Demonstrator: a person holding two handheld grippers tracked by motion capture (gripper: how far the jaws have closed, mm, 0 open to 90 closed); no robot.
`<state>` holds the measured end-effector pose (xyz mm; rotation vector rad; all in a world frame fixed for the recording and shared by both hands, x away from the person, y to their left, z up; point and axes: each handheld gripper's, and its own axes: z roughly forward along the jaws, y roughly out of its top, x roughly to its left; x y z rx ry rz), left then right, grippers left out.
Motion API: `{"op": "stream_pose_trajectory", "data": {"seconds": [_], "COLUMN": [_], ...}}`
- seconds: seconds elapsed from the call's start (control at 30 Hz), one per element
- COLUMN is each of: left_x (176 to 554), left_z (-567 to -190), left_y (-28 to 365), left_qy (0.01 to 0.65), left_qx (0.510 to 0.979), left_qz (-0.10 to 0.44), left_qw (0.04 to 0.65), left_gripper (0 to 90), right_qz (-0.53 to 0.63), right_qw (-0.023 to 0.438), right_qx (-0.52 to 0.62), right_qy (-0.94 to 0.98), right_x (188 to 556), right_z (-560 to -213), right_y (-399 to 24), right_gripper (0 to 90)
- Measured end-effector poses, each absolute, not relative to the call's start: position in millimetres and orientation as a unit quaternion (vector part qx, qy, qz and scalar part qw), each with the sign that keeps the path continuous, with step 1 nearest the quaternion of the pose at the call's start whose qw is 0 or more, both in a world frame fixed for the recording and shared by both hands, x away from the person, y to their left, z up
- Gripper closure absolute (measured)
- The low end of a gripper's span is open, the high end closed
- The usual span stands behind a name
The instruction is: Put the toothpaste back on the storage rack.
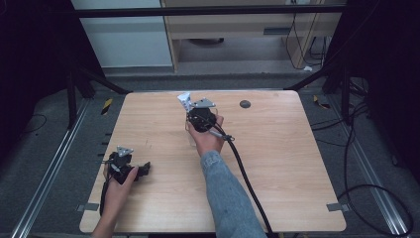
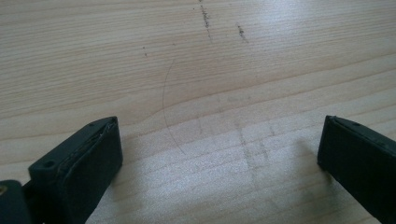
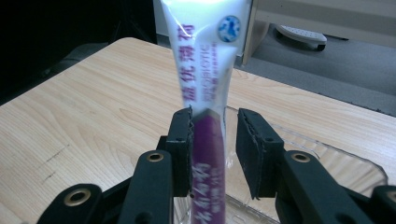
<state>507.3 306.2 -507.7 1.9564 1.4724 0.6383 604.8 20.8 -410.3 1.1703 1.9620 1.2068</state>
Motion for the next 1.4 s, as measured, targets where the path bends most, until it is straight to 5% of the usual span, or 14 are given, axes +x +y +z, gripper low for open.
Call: {"op": "stream_pose_trajectory", "data": {"seconds": [1.0, 1.4], "left_x": [508.2, 508.2], "left_z": [-507.8, -507.9], "left_y": [306.0, 306.0], "left_qy": [0.554, 0.553], "left_qx": [0.738, 0.738], "left_qz": [0.241, 0.240], "left_qw": [0.302, 0.303], "left_gripper": [0.0, 0.0], "right_qz": [0.452, 0.443], "right_qw": [0.271, 0.249], "right_qx": [0.425, 0.410], "right_qy": [0.736, 0.758], "right_x": [585.1, 570.5], "right_z": [-381.6, -366.9], "right_y": [-19.1, -39.9], "right_gripper": [65.3, 49.3]}}
